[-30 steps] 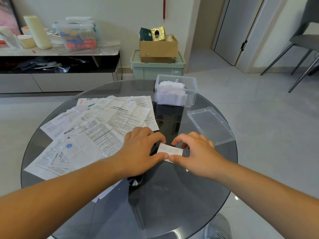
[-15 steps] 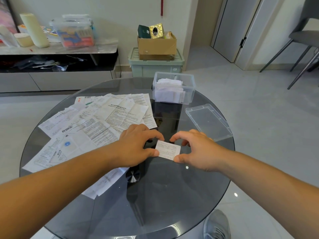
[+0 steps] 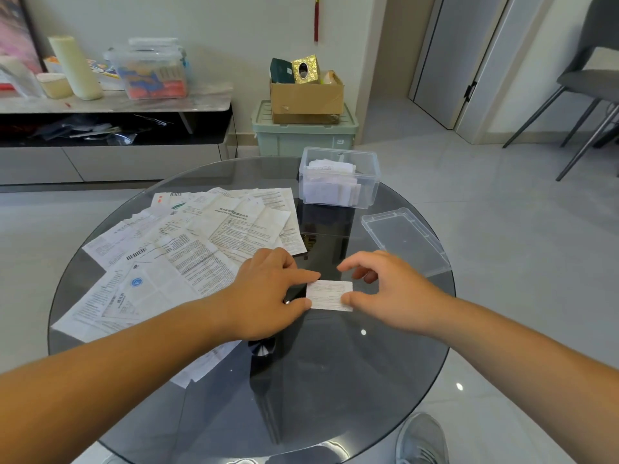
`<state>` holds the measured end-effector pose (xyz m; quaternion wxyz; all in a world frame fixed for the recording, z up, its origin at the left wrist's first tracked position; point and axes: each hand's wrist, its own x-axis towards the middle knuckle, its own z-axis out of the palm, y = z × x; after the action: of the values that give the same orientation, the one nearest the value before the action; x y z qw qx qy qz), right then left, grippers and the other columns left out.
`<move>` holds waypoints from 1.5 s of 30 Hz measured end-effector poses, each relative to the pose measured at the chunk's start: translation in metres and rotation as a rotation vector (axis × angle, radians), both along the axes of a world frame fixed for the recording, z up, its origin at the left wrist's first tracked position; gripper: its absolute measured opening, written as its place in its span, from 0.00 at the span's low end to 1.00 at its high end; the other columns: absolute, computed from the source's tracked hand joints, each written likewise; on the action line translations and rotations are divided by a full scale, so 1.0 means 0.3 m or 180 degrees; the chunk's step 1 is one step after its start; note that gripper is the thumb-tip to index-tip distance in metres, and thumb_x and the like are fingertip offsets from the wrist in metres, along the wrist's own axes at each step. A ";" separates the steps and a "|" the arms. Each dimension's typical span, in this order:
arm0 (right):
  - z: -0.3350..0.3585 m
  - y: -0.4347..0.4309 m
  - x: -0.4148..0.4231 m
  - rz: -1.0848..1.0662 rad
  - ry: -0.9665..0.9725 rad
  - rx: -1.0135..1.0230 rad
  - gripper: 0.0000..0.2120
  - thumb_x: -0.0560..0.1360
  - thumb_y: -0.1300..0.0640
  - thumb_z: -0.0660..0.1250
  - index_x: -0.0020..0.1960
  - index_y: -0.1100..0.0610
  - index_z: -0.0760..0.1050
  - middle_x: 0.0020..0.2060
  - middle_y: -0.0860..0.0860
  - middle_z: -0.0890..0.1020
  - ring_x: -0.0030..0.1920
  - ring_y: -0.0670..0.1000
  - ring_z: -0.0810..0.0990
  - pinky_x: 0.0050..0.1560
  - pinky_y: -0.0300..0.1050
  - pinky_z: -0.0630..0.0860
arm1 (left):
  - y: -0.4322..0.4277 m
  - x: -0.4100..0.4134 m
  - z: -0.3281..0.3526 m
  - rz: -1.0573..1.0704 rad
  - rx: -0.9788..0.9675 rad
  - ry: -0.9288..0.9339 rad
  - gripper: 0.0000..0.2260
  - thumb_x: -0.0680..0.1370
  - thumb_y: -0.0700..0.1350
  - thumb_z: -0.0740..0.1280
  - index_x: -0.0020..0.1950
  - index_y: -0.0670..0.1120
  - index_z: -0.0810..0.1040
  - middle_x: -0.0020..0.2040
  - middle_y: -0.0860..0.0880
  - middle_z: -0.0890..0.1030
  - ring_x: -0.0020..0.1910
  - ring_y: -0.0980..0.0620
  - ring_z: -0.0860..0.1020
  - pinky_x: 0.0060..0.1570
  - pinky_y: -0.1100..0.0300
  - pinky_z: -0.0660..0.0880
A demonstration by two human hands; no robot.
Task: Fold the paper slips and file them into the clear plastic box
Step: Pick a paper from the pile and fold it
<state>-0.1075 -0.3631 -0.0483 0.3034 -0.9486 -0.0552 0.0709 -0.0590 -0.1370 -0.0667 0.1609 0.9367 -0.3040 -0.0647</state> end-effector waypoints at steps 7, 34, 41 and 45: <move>0.003 0.030 -0.031 0.0748 -0.1207 -0.0754 0.13 0.78 0.44 0.60 0.55 0.47 0.81 0.55 0.40 0.79 0.58 0.46 0.74 0.59 0.51 0.72 | -0.025 -0.005 -0.006 0.0047 0.0118 -0.0726 0.23 0.80 0.62 0.59 0.75 0.61 0.67 0.60 0.53 0.67 0.63 0.51 0.62 0.66 0.53 0.61; -0.010 0.081 0.034 0.0471 -0.0882 -0.1474 0.18 0.80 0.44 0.55 0.62 0.51 0.77 0.57 0.45 0.77 0.57 0.50 0.76 0.67 0.48 0.66 | 0.207 -0.046 0.070 0.0906 -0.0183 -0.0444 0.18 0.80 0.58 0.64 0.69 0.57 0.73 0.68 0.55 0.73 0.66 0.52 0.70 0.68 0.53 0.65; 0.051 0.102 0.068 0.0287 -0.1438 -0.0995 0.16 0.79 0.47 0.59 0.58 0.52 0.79 0.54 0.44 0.79 0.56 0.49 0.75 0.60 0.48 0.68 | 0.298 -0.048 0.114 0.1259 -0.0266 -0.0311 0.17 0.79 0.56 0.66 0.67 0.55 0.74 0.67 0.53 0.75 0.63 0.52 0.74 0.65 0.54 0.71; 0.077 0.188 0.048 0.0491 -0.1635 -0.0778 0.14 0.78 0.47 0.59 0.52 0.52 0.81 0.48 0.43 0.79 0.51 0.49 0.75 0.54 0.48 0.73 | 0.352 -0.048 0.119 0.1333 -0.0241 -0.0118 0.15 0.79 0.57 0.67 0.64 0.56 0.75 0.64 0.54 0.76 0.59 0.53 0.76 0.62 0.55 0.75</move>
<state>-0.0930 -0.3066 -0.0251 0.1568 -0.9580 -0.1932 -0.1426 -0.0734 -0.0316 -0.0309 0.2003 0.9738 -0.1079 -0.0011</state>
